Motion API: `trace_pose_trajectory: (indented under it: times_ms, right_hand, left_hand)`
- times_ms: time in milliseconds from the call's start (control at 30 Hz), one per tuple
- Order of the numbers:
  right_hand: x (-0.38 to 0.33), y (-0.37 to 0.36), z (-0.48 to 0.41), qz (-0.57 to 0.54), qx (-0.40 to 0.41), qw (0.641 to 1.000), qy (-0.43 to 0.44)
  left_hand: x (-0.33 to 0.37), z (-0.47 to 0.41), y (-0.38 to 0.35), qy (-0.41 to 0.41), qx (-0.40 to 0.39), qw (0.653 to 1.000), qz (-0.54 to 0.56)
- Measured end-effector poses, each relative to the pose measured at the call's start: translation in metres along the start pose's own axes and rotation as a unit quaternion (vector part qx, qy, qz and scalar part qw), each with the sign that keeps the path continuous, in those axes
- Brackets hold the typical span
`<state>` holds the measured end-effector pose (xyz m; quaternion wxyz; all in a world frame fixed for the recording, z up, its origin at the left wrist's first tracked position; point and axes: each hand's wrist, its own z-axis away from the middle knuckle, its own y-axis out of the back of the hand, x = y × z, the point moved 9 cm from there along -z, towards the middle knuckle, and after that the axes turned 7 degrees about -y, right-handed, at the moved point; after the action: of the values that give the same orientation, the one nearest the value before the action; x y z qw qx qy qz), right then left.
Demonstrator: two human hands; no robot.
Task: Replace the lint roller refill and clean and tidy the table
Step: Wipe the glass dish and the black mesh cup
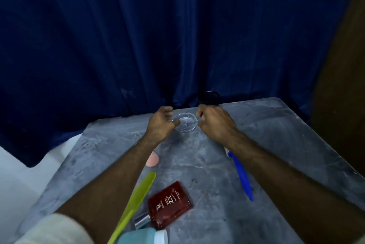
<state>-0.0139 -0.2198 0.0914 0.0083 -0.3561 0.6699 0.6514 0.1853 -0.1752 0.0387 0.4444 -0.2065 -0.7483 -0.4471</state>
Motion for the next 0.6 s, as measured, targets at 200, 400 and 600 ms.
trace_pose_trajectory:
  times_ms: [200, 400, 600]
  right_hand:
    - [-0.012, -0.070, -0.044, 0.133, -0.083, 0.987, 0.021]
    - [-0.009, -0.100, -0.068, 0.213, -0.102, 0.971, 0.045]
    - [-0.050, -0.068, -0.066, 0.132, -0.037, 0.979, 0.148]
  left_hand:
    - [-0.041, -0.040, -0.011, 0.093, -0.013, 0.992, -0.082]
    - [-0.063, -0.051, -0.025, 0.131, -0.072, 0.983, -0.107]
    - [-0.029, -0.065, 0.039, 0.028, -0.001, 0.990, -0.138]
